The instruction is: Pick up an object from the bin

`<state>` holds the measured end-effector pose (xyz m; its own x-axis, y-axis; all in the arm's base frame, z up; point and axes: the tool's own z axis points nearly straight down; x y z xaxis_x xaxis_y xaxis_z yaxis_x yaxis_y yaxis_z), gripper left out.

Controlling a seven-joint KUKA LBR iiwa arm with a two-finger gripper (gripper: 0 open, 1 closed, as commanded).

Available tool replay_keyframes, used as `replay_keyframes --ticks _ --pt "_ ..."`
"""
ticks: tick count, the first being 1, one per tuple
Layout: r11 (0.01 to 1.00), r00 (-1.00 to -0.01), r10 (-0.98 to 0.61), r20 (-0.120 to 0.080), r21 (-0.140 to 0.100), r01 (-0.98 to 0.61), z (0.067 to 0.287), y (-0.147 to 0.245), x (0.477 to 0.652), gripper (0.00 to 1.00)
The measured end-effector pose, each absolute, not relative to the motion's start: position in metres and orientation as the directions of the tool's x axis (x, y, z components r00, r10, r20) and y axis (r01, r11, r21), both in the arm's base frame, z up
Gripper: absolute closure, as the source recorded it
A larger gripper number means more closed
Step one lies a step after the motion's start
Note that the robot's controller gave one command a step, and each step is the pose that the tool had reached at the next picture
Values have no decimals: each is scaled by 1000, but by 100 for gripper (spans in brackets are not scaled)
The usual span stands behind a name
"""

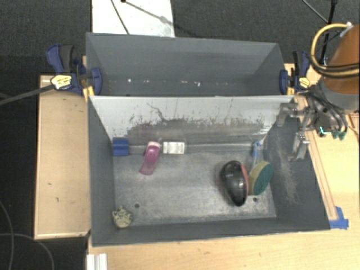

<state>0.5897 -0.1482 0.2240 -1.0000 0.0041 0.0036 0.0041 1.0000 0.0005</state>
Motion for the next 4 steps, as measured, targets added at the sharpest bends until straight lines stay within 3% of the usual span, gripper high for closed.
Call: replay_keyframes --ticks 1,2,3,4 --pt "997 -997 -83 5 1 -83 77 -137 587 0" --pt "996 -996 -88 12 1 -88 83 -138 587 100" --pt "997 -997 -77 -10 -3 -77 155 -143 576 100" --pt "998 -998 -60 -12 -3 -60 231 -147 588 100"
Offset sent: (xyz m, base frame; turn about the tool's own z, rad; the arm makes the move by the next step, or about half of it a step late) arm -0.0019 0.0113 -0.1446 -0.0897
